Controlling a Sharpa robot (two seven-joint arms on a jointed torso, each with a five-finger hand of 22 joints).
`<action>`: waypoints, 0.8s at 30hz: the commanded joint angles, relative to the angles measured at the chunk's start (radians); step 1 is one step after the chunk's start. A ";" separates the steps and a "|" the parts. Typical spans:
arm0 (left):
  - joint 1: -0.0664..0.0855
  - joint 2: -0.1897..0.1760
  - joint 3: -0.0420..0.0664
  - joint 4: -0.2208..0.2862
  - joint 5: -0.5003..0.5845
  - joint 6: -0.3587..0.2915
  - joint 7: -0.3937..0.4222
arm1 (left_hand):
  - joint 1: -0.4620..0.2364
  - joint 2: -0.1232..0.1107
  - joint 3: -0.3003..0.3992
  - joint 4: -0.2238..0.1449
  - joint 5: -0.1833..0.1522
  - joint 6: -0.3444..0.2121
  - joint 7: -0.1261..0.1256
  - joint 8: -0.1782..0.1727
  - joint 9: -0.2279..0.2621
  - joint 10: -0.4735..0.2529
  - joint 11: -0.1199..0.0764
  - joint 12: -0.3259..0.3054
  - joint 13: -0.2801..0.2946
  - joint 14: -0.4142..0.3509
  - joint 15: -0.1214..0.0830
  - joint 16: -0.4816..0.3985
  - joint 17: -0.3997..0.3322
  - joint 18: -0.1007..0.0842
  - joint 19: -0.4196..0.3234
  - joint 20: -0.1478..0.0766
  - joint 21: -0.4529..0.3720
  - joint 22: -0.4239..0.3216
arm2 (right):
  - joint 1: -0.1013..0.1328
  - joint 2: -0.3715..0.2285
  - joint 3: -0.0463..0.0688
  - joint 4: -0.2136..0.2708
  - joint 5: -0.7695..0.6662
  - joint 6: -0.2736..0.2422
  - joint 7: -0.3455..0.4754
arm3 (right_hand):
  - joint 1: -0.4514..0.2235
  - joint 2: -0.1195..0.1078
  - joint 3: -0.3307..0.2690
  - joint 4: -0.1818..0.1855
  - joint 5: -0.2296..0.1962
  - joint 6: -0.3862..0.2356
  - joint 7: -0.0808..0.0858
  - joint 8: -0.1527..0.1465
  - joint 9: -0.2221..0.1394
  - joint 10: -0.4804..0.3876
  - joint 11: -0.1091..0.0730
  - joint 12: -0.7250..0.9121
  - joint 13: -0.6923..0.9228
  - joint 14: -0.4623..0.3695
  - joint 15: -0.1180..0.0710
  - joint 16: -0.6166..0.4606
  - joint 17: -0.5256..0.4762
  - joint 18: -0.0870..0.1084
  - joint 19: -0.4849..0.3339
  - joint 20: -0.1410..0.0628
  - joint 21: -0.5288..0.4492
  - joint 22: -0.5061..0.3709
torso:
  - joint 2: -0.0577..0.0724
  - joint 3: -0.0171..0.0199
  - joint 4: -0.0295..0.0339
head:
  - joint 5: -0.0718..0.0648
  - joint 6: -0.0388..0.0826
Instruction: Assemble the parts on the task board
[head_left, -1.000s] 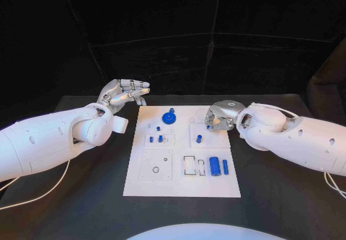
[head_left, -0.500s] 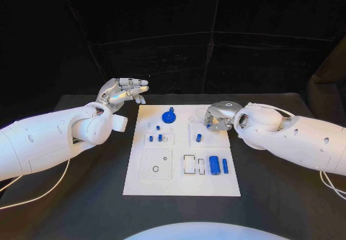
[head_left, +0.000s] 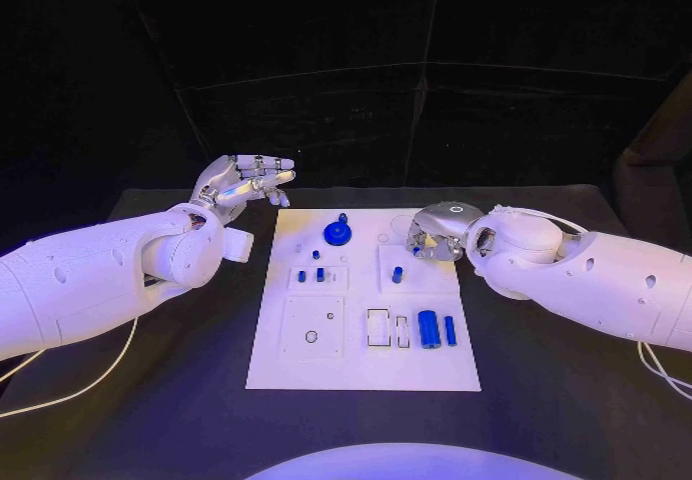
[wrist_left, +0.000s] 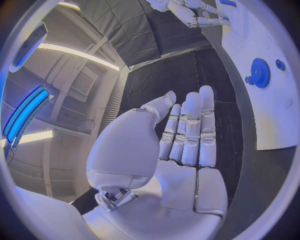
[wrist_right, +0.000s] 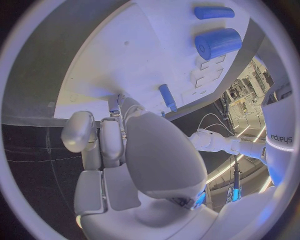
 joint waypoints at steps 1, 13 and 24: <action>0.002 -0.001 0.001 -0.001 0.006 0.014 0.008 | 0.006 0.007 -0.001 -0.007 0.002 0.006 -0.001 0.006 -0.001 0.003 0.001 0.006 -0.001 -0.008 0.001 -0.006 -0.002 0.010 -0.005 -0.001 -0.005 -0.001 | -0.005 -0.003 -0.005 0.005 -0.008 -0.016 -0.015 | -0.011 -0.019 0.055 -0.019 -0.005 0.009 0.001 -0.009 0.000 0.013 -0.001 -0.008 -0.004 0.032 -0.007 0.000 -0.003 -0.002 0.009 0.001 0.008 0.005 | -0.001 0.0002 0.0003 | 0.000 -0.001; 0.002 0.000 0.001 -0.011 0.006 0.029 0.012 | 0.007 0.004 -0.002 -0.011 0.002 0.005 -0.001 0.007 -0.002 -0.001 0.002 0.006 -0.002 -0.011 0.002 -0.008 -0.006 0.009 -0.007 -0.001 -0.006 -0.001 | -0.005 -0.049 -0.003 0.073 -0.002 -0.102 -0.016 | -0.136 -0.084 0.245 -0.097 -0.013 0.018 0.004 -0.020 0.000 0.027 0.002 -0.025 -0.005 0.031 -0.004 0.006 -0.014 -0.002 0.009 0.002 0.015 0.013 | -0.001 -0.0011 0.0006 | -0.005 0.004; 0.002 -0.002 0.001 -0.012 0.006 0.030 0.012 | 0.007 0.003 -0.002 -0.012 0.002 0.005 0.000 0.008 -0.002 -0.004 0.003 0.006 -0.003 -0.014 0.003 -0.009 -0.008 0.009 -0.009 -0.001 -0.007 -0.001 | 0.001 -0.107 0.000 0.152 0.021 -0.139 -0.028 | -0.166 -0.093 0.278 -0.119 -0.013 0.019 0.005 -0.021 0.000 0.029 0.001 -0.027 -0.004 0.031 -0.004 0.009 -0.016 -0.002 0.009 0.002 0.017 0.016 | -0.002 -0.0012 0.0006 | -0.004 0.008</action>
